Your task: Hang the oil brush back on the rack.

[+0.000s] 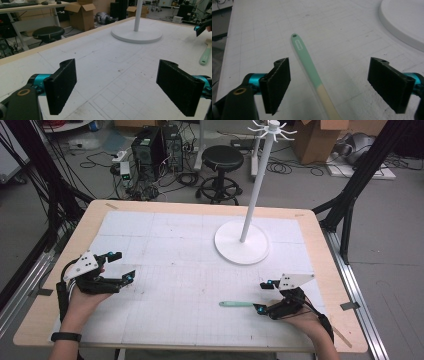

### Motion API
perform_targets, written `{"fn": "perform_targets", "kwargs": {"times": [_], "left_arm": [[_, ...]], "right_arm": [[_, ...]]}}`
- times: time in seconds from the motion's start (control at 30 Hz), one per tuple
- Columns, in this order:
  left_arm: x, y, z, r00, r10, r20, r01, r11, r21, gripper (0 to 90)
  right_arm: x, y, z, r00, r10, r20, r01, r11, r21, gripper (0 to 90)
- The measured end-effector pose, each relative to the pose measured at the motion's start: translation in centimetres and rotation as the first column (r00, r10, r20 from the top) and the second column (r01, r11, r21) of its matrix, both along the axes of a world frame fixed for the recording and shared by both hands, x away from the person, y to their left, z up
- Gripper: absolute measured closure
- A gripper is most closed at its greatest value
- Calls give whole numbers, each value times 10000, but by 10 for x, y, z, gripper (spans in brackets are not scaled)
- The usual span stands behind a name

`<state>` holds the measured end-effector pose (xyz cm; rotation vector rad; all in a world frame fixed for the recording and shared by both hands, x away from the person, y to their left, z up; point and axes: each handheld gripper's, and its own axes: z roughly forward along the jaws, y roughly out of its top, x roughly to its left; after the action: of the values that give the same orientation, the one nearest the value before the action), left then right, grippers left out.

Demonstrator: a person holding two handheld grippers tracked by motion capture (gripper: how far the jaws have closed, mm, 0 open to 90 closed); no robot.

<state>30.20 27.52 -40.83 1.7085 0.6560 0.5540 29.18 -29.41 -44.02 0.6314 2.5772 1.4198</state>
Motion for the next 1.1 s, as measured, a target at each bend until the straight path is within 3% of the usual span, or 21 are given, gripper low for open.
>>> {"fn": "perform_targets", "kwargs": {"times": [0.3,0.43,0.47,0.67,0.8,0.83,1.1], "left_arm": [[0,-1,-1,10000,-50,-46,50,10000,57,172],[0,-2,-1,9999,-105,-89,107,9999,133,173],[0,-2,-1,9999,-103,-69,104,9999,117,173],[0,-3,-1,9999,-75,-94,76,9999,153,173],[0,-3,-1,9999,-109,-95,111,9998,185,173],[0,-4,-1,9999,-105,-94,107,9998,169,173],[0,-5,-1,9998,-165,-84,167,9996,212,174]], "right_arm": [[0,6,-5,9992,390,-118,-398,9964,-744,333],[0,7,-6,9981,580,-205,-597,9938,-936,414],[0,8,-6,9967,709,-408,-749,9915,-1067,483],[-1,12,-7,9952,933,-303,-967,9845,-1465,586],[-2,13,-6,9948,1008,-166,-1021,9819,-1597,609],[-1,13,-5,9944,1041,-162,-1054,9792,-1734,653],[-1,13,-5,9932,1131,-289,-1163,9789,-1677,709]]}}
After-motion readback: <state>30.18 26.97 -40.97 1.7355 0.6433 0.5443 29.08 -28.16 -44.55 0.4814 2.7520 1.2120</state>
